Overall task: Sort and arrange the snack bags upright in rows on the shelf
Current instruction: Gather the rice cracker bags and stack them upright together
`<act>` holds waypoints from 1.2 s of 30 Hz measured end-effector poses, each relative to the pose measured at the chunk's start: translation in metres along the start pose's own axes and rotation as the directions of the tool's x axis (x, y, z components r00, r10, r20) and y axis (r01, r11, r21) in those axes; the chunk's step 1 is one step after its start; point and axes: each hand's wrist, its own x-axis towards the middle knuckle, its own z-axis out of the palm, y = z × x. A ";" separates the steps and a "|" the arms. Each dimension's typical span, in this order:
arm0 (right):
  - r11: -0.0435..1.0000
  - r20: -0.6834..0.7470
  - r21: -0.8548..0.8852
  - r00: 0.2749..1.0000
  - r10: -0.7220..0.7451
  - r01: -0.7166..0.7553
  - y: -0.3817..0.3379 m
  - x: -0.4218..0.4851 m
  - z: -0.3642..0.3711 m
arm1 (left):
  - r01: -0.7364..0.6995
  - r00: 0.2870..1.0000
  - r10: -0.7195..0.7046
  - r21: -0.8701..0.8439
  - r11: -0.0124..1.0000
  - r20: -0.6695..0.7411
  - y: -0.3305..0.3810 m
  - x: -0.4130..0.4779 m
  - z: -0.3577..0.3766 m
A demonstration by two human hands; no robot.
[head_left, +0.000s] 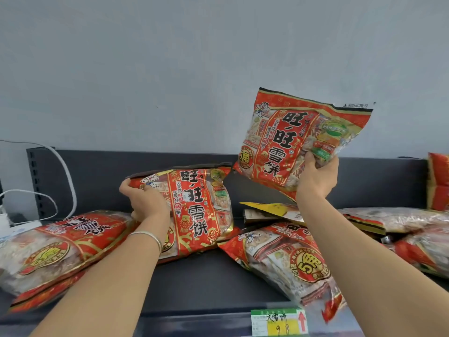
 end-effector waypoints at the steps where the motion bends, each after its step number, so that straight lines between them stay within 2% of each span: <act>1: 1.000 0.007 -0.022 1.000 -0.005 0.005 0.000 0.000 -0.001 | -0.004 1.000 0.004 -0.017 1.000 0.001 0.002 -0.002 -0.001; 6: 0.996 0.085 -0.077 0.995 -0.044 0.050 0.000 -0.004 0.002 | 0.014 1.000 -0.012 -0.102 0.995 0.023 0.013 -0.010 -0.001; 9: 0.997 0.136 -0.070 0.991 -0.017 0.027 0.001 -0.001 0.001 | -0.034 0.999 0.036 -0.107 0.994 0.010 0.017 -0.009 -0.007; 12: 0.997 0.173 -0.070 0.985 -0.010 0.023 0.002 0.005 0.001 | -0.016 0.997 0.016 -0.011 1.000 0.069 0.029 -0.007 -0.010; 15: 0.998 0.204 -0.062 0.979 -0.007 0.020 0.002 0.007 0.001 | -0.008 0.996 -0.009 0.180 0.984 0.091 0.038 -0.005 -0.007; 18: 0.998 0.232 -0.065 0.973 -0.010 0.026 0.002 0.009 0.002 | -0.183 0.979 0.147 0.286 0.941 0.142 0.042 -0.011 -0.004; 21: 0.998 0.250 -0.059 0.968 -0.022 0.038 0.001 0.011 0.002 | -0.430 0.903 0.337 0.516 0.741 0.268 0.047 -0.019 -0.001; 23: 0.998 0.254 -0.048 0.967 -0.029 0.043 -0.002 0.014 0.002 | -0.506 0.861 0.384 0.639 0.580 0.334 0.053 -0.024 0.001; 26: 0.999 0.262 -0.027 0.964 -0.034 0.043 -0.008 0.019 0.004 | -0.579 0.812 0.290 0.757 0.303 0.506 0.061 -0.029 0.007; 29: 1.000 0.280 -0.006 0.960 -0.028 0.030 -0.008 0.023 0.005 | -0.630 0.768 0.138 0.776 -0.008 0.625 0.068 -0.032 0.016; 32: 1.000 0.298 0.017 0.954 -0.021 0.017 -0.008 0.023 0.008 | -0.635 0.714 0.151 0.723 -0.274 0.684 0.073 -0.040 0.026; 33: 1.000 0.305 0.025 0.952 -0.019 0.012 -0.008 0.024 0.009 | -0.645 0.689 0.150 0.695 -0.318 0.709 0.073 -0.044 0.030; 34: 0.999 0.313 0.031 0.950 -0.018 0.009 -0.010 0.025 0.009 | -0.667 0.677 0.130 0.678 -0.309 0.725 0.073 -0.048 0.036; 36: 0.999 0.331 0.041 0.944 -0.016 0.002 -0.012 0.027 0.010 | -0.710 0.692 0.036 0.689 -0.148 0.721 0.072 -0.057 0.048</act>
